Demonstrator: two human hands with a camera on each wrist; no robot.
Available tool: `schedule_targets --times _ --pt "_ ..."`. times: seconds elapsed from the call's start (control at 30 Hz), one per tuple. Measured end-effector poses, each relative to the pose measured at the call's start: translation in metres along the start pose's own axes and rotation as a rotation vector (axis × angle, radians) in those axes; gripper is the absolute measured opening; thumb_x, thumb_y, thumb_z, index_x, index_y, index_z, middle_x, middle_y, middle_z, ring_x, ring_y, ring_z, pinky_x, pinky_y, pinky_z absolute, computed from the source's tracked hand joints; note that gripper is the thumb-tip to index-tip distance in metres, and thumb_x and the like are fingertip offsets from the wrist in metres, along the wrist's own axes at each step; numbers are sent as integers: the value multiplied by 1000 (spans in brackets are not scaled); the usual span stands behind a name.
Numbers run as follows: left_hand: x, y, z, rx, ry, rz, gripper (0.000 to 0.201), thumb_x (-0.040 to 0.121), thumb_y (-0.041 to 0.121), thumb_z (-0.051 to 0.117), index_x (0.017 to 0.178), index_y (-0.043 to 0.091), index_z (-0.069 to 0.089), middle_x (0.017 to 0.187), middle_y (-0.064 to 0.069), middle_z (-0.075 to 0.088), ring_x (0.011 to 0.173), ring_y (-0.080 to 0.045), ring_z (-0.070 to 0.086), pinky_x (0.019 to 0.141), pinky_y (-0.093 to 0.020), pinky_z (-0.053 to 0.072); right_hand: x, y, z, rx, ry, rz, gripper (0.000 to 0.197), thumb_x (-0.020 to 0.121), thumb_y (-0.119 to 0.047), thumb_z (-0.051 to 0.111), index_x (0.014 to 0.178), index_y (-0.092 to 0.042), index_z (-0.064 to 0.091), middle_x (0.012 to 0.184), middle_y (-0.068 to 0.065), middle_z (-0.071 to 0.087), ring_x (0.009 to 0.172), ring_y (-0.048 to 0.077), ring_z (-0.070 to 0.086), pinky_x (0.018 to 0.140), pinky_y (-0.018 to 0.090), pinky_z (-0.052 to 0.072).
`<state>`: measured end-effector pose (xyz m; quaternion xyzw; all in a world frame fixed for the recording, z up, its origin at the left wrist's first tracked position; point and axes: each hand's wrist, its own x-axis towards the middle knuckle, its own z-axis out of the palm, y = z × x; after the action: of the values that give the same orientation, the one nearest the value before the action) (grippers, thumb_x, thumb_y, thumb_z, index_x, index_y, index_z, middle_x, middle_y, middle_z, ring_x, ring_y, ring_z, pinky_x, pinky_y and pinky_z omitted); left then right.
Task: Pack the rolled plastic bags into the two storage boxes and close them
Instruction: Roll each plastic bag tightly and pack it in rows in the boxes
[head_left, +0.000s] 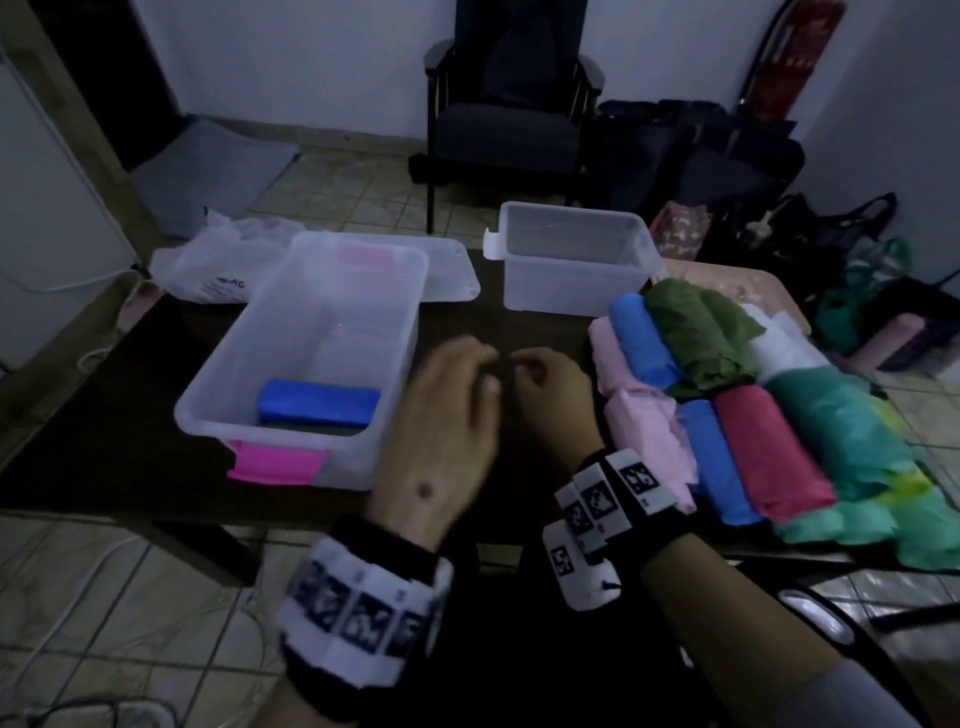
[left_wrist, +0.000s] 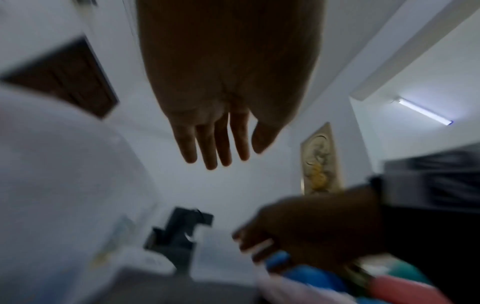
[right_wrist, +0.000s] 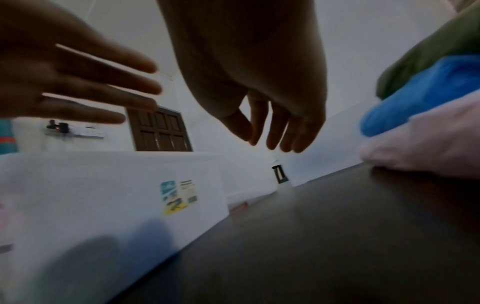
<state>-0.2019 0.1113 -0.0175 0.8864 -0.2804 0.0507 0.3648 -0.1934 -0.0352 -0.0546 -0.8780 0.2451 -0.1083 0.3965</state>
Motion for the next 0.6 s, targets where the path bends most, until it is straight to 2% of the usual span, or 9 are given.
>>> schedule_targets --times 0.07,0.13,0.2,0.27,0.37,0.47,0.57,0.6 --pt "-5 5 37 53 -324 -33 45 99 35 36 142 23 33 154 3 20 142 -11 17 115 -27 16 -1 18 -14 -175 158 16 31 91 -11 50 121 -15 59 124 7 57 118 22 51 100 32 40" --pt "-5 -3 64 119 -626 -120 55 99 39 36 148 19 21 158 -4 3 146 -20 2 118 -36 8 -6 34 -25 -351 272 84 36 87 -11 50 123 -15 56 128 12 48 122 31 40 98 40 33" --pt "-5 -17 83 229 -806 -170 63 98 44 34 150 18 8 158 -10 -9 145 -26 -8 118 -41 2 -16 48 -34 -511 316 159 38 86 -12 48 124 -11 49 130 15 41 123 34 34 95 43 32" --pt "-7 -30 93 318 -853 -150 66 98 48 28 151 22 -2 157 -8 -17 144 -25 -15 117 -42 -3 -24 65 -42 -625 262 239 40 87 -17 49 126 -8 42 130 16 38 122 34 35 93 44 35" --pt "-11 -40 96 318 -863 -110 66 97 53 22 149 25 -9 156 -3 -22 143 -20 -21 116 -40 -8 -29 81 -42 -570 115 382 51 90 -22 47 138 -8 32 136 19 37 125 36 38 96 46 38" --pt "-11 -42 97 318 -868 -100 67 97 53 22 149 26 -10 155 -3 -22 143 -19 -22 116 -39 -10 -30 78 -30 -669 202 297 50 89 -21 39 135 -2 39 124 27 48 112 43 51 83 48 47" --pt "-14 -41 99 331 -823 -81 67 97 53 22 149 25 -10 156 -4 -21 143 -20 -21 115 -38 -10 -31 72 -20 -643 -38 321 59 95 -28 43 144 -6 19 140 23 30 128 39 36 100 44 37" --pt "-15 -41 98 322 -813 -81 67 97 52 23 149 25 -9 156 -4 -21 143 -20 -21 115 -38 -10 -31 68 -17 -602 -87 336 62 95 -30 45 145 -7 15 142 23 27 129 39 33 102 43 34"
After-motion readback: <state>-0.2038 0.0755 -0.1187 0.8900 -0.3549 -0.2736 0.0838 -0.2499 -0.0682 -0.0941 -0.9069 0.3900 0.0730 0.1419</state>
